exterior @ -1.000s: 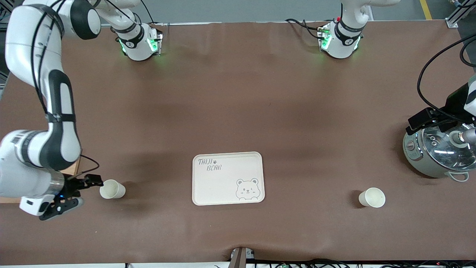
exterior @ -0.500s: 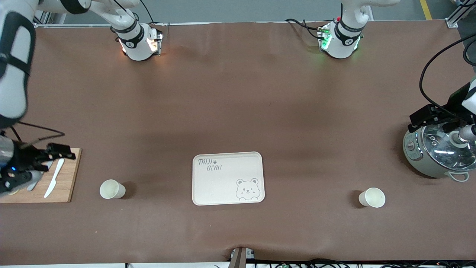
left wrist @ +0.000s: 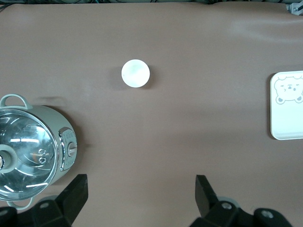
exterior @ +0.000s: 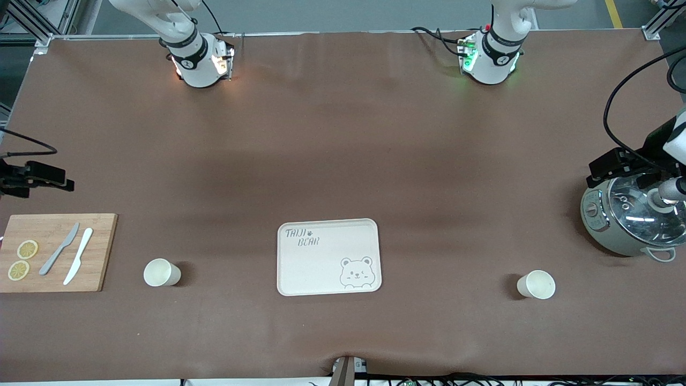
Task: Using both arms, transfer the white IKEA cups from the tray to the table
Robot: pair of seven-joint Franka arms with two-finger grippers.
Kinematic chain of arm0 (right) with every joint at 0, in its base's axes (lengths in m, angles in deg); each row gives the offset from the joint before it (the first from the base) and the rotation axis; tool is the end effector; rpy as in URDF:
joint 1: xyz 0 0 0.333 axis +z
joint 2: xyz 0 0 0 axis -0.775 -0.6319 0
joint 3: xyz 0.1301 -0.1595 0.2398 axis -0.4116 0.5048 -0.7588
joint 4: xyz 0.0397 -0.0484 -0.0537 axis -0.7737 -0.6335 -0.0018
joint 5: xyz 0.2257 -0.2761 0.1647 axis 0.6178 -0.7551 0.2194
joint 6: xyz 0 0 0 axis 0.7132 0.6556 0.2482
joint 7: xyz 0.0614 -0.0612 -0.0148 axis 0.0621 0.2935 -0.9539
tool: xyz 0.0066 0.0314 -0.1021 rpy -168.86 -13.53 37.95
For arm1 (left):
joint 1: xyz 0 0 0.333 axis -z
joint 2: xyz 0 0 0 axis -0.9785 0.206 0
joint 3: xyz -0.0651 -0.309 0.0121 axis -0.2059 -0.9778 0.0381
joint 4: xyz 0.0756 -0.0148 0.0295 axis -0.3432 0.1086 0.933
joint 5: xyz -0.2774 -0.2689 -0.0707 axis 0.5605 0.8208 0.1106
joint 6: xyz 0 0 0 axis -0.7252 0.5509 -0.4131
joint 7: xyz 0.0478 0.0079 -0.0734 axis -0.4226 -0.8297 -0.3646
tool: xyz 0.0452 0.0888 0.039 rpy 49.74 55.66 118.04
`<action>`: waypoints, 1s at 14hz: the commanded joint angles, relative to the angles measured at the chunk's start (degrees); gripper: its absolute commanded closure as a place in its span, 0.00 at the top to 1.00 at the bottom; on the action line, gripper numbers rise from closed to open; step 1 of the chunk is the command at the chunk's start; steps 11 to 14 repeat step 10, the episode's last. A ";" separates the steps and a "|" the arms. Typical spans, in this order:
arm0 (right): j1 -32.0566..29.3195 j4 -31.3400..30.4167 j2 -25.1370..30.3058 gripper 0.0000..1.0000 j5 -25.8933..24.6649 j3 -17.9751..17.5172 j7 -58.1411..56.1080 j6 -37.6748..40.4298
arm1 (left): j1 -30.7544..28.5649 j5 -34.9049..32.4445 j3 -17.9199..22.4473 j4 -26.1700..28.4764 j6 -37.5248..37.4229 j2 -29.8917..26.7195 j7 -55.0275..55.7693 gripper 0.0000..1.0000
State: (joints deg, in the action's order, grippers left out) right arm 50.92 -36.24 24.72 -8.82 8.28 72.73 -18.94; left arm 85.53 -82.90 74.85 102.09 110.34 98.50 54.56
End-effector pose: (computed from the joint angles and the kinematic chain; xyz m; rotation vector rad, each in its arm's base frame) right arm 0.6270 -0.0630 0.5946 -3.0675 -0.1395 0.0586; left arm 0.6179 -0.0283 0.6202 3.1086 -0.0265 0.1339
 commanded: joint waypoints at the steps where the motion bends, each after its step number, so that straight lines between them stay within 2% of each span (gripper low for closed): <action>1: 0.15 -20.55 14.40 1.00 -1.68 -1.00 1.61 -10.91 | 0.06 -1.38 -0.30 -0.25 -1.07 -0.58 -0.33 1.00; 6: 0.24 -17.17 15.04 1.00 -3.08 -1.26 9.86 -5.67 | 0.06 -1.38 -0.65 -0.25 -1.07 -0.58 -0.24 1.00; 8: 0.50 -15.68 14.87 1.00 -4.67 -3.10 10.31 -5.67 | 0.14 -0.86 -0.66 -0.34 -1.07 -0.31 -0.42 1.00; 14: 0.07 -15.14 14.52 1.00 -4.85 -3.20 9.61 -5.58 | 0.14 -1.38 -0.66 -0.34 -1.07 -0.31 -0.33 1.00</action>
